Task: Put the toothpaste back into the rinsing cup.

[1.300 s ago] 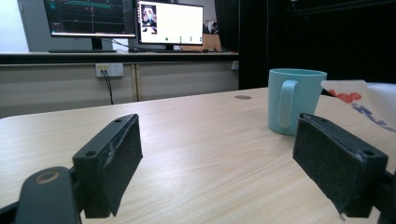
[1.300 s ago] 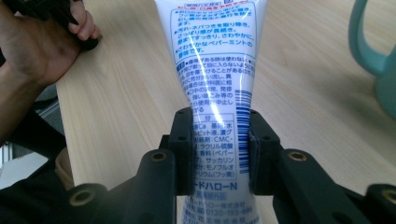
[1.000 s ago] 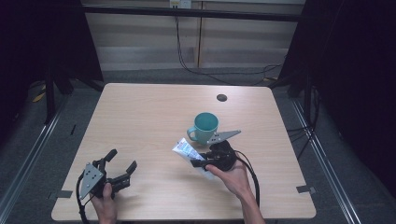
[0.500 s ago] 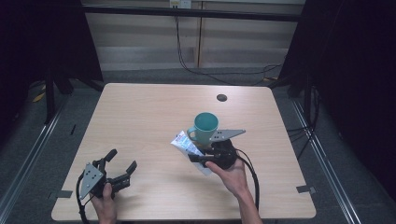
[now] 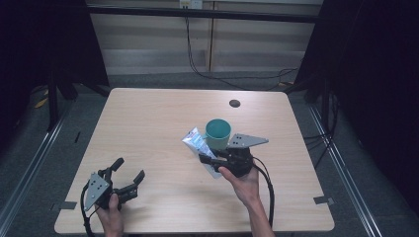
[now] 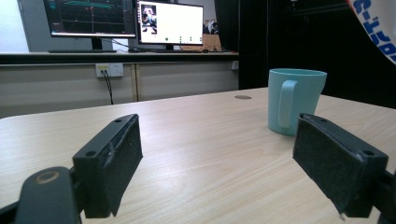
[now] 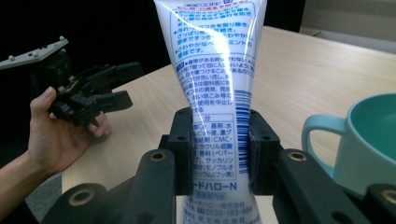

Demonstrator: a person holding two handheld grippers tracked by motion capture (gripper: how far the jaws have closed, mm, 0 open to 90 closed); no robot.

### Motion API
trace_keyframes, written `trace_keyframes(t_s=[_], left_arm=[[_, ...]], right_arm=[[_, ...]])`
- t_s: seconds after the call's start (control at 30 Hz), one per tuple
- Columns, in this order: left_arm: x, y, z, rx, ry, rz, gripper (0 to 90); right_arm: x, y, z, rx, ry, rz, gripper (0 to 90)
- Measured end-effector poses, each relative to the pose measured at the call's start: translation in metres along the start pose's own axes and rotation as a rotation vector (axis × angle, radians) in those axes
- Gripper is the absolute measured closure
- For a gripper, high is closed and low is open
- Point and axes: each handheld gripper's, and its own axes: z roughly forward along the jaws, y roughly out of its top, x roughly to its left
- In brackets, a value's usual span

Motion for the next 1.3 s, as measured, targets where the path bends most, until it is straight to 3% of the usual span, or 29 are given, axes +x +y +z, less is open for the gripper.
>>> trace_keyframes(t_s=[0.33,0.67,1.3], left_arm=[[0.0,0.0,0.0,-0.004,0.002,0.0,15.5],[0.0,0.0,0.0,-0.004,0.001,-0.001,15.5],[0.0,0.0,0.0,-0.004,0.001,-0.001,15.6]], right_arm=[[0.002,0.006,-0.008,-0.11,-0.02,-0.022,68.6],[0.003,0.01,-0.012,-0.178,-0.036,-0.021,68.6],[-0.005,0.022,-0.017,-0.201,-0.066,-0.019,68.5]])
